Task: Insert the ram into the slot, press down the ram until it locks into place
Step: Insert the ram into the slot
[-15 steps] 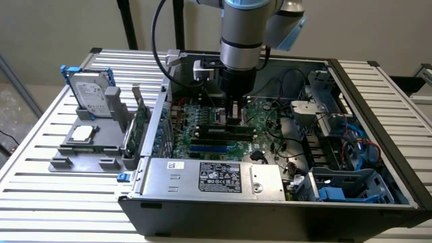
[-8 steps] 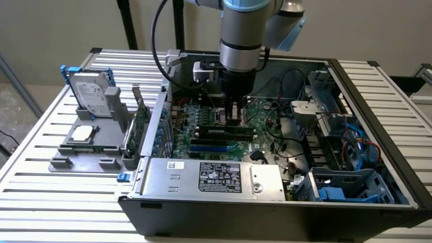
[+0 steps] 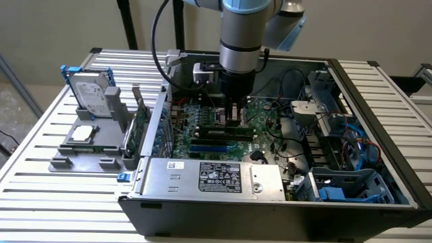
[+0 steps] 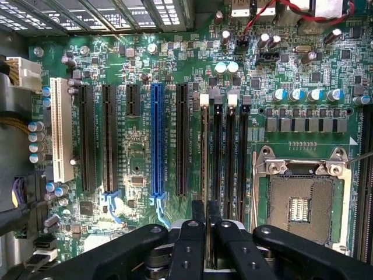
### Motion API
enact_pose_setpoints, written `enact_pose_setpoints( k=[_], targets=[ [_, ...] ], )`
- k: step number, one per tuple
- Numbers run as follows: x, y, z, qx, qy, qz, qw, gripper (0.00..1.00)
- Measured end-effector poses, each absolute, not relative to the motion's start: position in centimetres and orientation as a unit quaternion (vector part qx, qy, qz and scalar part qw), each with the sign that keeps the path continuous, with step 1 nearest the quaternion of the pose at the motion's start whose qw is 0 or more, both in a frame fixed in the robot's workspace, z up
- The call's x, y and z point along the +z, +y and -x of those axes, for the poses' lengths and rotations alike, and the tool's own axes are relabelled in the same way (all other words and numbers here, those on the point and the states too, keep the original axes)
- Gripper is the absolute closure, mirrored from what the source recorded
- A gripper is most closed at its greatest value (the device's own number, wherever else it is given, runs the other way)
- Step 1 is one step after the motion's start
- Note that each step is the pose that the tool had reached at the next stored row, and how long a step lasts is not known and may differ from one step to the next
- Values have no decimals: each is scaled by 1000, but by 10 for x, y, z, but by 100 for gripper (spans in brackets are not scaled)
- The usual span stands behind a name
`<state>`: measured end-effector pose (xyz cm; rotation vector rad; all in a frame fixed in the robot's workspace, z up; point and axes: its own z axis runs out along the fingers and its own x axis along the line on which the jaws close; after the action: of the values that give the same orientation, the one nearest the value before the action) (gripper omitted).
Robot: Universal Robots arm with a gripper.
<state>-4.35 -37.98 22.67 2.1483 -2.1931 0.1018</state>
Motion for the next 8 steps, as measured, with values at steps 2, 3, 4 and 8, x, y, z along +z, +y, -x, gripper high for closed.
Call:
enact_pose_setpoints(
  k=[2,3,4,8],
  targets=[
    [226,-380,44,33,-714,-699,35,87],
    [225,-380,44,33,-714,-699,35,87],
    [225,-380,44,33,-714,-699,35,87],
    [224,-380,45,34,-713,-699,35,87]
  ],
)
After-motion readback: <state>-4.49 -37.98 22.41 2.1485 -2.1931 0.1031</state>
